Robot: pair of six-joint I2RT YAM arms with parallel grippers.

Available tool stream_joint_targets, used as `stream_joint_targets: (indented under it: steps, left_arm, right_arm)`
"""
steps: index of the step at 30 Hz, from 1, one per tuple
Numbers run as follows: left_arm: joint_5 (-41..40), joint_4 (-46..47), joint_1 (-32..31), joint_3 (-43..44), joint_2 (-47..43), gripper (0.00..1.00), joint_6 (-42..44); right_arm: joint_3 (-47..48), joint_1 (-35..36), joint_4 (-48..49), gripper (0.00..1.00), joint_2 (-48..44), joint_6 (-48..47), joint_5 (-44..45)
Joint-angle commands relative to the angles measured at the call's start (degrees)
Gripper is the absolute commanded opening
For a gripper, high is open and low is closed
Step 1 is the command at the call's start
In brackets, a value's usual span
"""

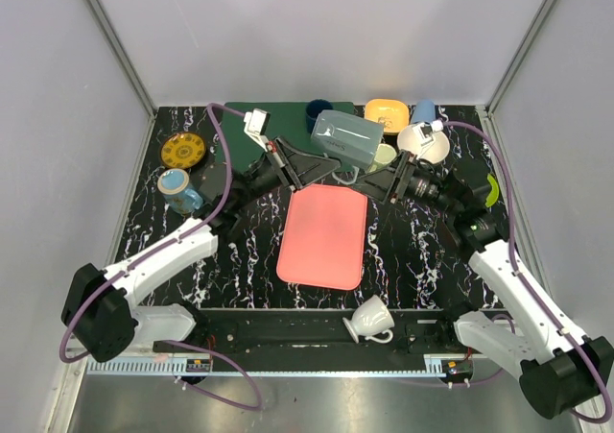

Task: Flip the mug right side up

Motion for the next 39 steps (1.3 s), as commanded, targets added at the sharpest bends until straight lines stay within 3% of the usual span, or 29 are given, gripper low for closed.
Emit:
stream_joint_targets:
  steps: [1,12,19,25,30,33,36,39]
  left_arm:
    - [-5.62,1.86,0.77,4.76,1.28,0.0,3.41]
    - [-3.25,2.65,-0.63,6.7,4.54,0.0,2.36]
    - [-1.75,7.04,-1.95,4.59,3.57,0.0,0.42]
    - [-1.05,8.53,-2.39,4.06,3.48,0.0,-0.63]
    - [-0.61,9.76,-3.97,2.39,3.83,0.0,-1.07]
    - [-0.08,10.73,-4.41,1.6,3.92,0.0,-1.68]
    - [0.36,11.26,-4.94,0.98,4.01,0.0,-1.86]
    - [0.8,11.7,-5.38,0.46,4.1,0.0,-2.04]
  right_arm:
    - [5.85,0.61,-3.02,0.73,-0.21,-4.68,-6.86]
    - [8.22,0.52,-2.0,0.76,0.93,-6.01,-6.16]
    - [7.44,0.61,0.54,0.68,4.62,-4.08,-3.96]
    - [6.46,0.61,5.55,0.67,4.98,-1.79,-2.99]
    - [6.64,0.61,9.33,0.47,5.85,-0.56,-2.21]
    - [5.76,0.61,12.23,0.41,5.59,0.32,-1.41]
    - [4.36,0.61,16.87,0.41,5.41,2.07,-0.53]
    - [3.21,0.61,20.67,0.51,5.67,4.01,-0.36]
